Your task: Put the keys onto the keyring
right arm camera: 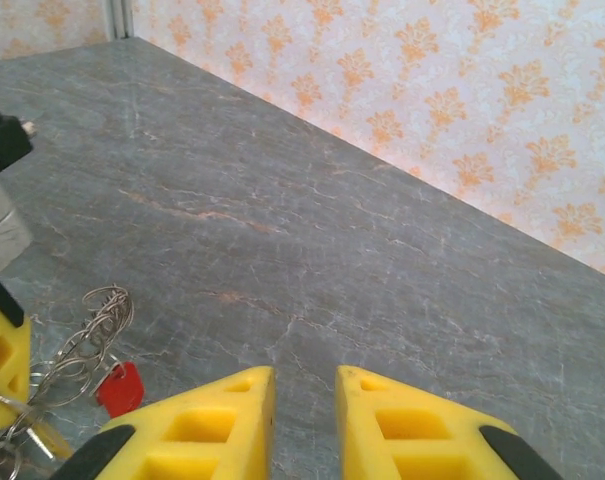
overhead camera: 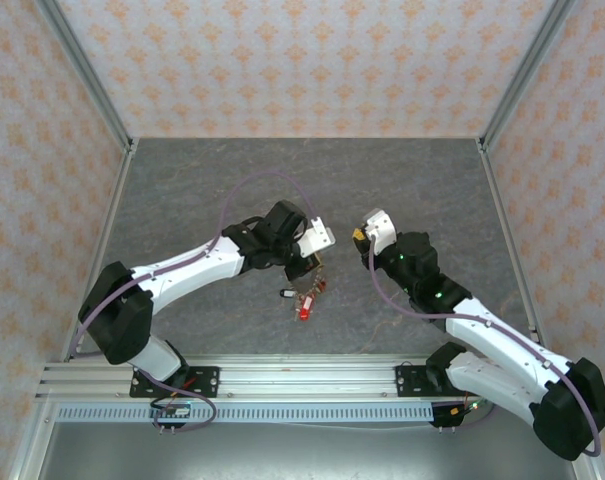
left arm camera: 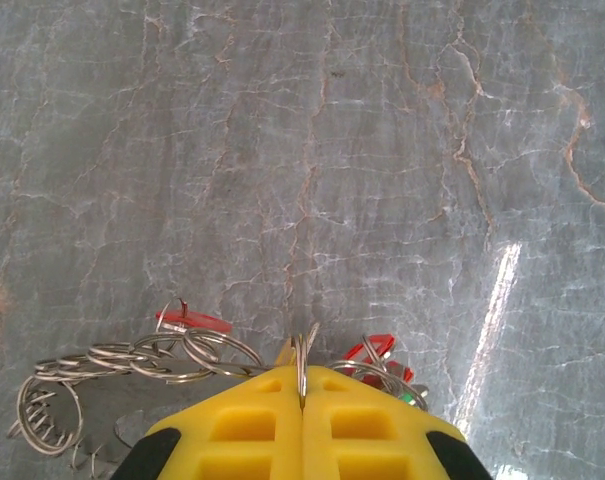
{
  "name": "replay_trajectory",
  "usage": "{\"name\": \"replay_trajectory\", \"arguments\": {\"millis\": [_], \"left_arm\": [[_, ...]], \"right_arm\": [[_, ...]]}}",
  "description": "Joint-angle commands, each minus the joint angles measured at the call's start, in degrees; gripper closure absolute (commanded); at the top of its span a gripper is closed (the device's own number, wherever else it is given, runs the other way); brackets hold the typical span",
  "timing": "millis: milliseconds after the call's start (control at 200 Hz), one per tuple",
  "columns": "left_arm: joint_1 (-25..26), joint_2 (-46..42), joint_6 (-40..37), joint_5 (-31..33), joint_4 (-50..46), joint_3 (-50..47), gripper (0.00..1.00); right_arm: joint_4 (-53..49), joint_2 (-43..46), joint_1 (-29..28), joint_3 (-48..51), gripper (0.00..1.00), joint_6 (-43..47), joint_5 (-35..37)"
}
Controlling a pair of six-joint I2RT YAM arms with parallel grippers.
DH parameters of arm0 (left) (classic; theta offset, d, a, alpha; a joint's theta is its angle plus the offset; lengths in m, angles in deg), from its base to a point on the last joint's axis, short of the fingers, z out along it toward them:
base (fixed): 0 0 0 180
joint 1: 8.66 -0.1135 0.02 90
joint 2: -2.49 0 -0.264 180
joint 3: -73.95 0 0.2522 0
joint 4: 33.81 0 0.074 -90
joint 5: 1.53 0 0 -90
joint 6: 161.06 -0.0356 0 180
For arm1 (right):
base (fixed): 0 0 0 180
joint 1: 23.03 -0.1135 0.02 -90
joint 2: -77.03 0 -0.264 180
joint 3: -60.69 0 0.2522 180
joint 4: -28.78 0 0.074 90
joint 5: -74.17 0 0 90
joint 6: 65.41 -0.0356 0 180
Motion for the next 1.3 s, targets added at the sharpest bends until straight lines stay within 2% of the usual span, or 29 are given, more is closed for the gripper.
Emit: {"name": "replay_trajectory", "arguments": {"millis": [0,280,576,741,771,806,976,1116,1291], "left_arm": [[1.12,1.42,1.9,0.58,3.62,-0.09,1.0],[3.23,5.45,4.85,2.09,5.53,0.95,1.0],[4.91,10.25,10.27,-0.21,10.97,1.27,1.0],[5.67,13.93,10.09,0.36,9.63,4.04,0.97],[5.74,14.37,10.15,0.13,9.71,4.28,0.93],[5.96,14.69,10.47,0.1,9.77,4.46,0.88],[5.88,12.18,11.59,-0.45,12.2,3.48,0.82],[4.74,8.67,11.36,0.78,10.61,3.68,0.83],[1.0,-0.28,14.22,2.36,15.97,-2.06,0.82]], "right_arm": [[1.47,1.14,-0.33,1.21,0.78,-1.83,3.38],[1.72,2.64,-0.33,2.18,0.76,-2.06,6.38],[2.43,3.12,-0.26,3.57,0.75,-3.51,11.4],[2.77,4.28,-0.24,4.59,0.73,-4.25,15.28],[2.87,4.48,-0.02,4.79,0.72,-4.38,15.82],[2.96,4.74,0.15,4.99,0.71,-4.56,16.36],[2.78,5.84,0.98,5.82,0.57,-6.1,17.75],[4.92,6.74,1.73,7.17,0.43,-7.85,20.72],[5.65,7.28,4.23,7.63,0.35,-8.88,22.72]]}}
